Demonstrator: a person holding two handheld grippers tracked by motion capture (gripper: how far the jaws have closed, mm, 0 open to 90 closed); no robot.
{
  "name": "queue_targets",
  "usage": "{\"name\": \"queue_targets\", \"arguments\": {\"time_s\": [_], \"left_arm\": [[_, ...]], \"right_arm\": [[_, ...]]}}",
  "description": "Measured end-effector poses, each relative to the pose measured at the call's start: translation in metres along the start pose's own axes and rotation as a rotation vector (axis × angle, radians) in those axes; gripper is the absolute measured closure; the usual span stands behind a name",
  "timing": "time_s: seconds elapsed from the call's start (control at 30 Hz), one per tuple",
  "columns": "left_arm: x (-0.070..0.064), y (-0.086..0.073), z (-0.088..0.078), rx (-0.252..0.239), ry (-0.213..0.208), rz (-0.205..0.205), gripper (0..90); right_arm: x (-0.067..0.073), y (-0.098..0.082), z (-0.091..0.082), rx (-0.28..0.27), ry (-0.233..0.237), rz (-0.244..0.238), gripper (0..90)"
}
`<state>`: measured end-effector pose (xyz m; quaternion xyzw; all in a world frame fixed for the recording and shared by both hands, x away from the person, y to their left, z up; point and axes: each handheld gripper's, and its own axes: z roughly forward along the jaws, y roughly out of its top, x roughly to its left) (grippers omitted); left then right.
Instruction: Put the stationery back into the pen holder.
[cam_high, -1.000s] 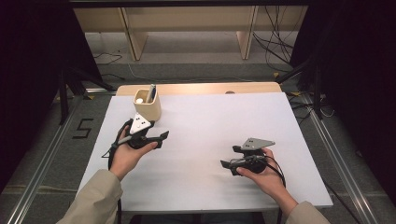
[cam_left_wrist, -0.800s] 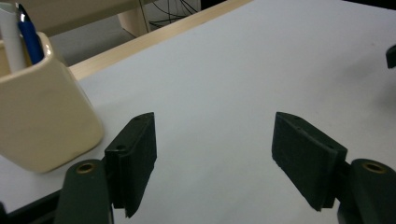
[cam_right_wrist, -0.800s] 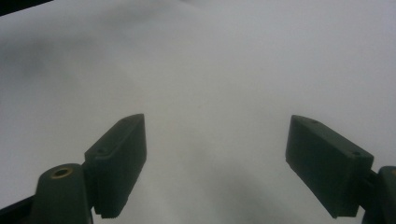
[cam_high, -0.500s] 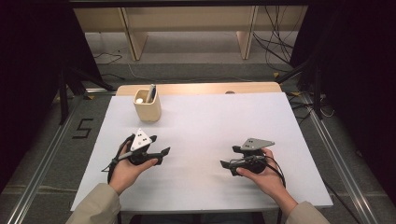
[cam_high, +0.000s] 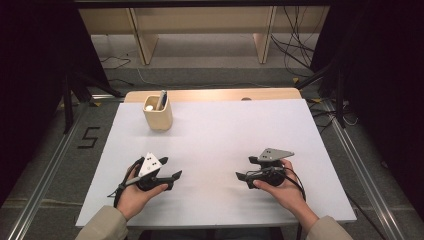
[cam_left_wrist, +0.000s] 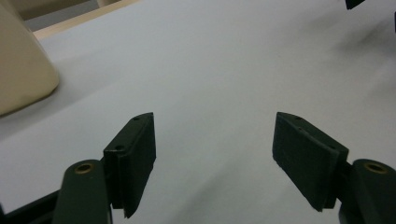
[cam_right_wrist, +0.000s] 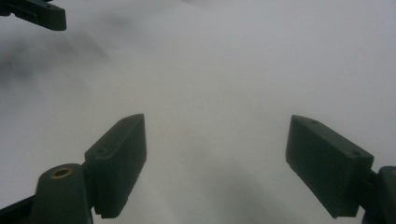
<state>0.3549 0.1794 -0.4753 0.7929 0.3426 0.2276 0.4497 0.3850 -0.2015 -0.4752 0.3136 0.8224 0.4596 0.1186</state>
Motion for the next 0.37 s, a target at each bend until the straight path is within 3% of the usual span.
{"name": "queue_targets", "arguments": {"time_s": [0.13, 0.37], "left_arm": [[-0.0050, -0.0055, 0.0003, 0.019, 0.000, 0.015, 29.8], [-0.0088, -0.0111, 0.0049, 0.067, -0.033, -0.005, 27.4]], "right_arm": [[0.0006, -0.0004, 0.0011, 0.001, 0.002, -0.006, 21.3], [0.0003, -0.0028, 0.0028, 0.029, -0.013, -0.015, 19.7]]}}
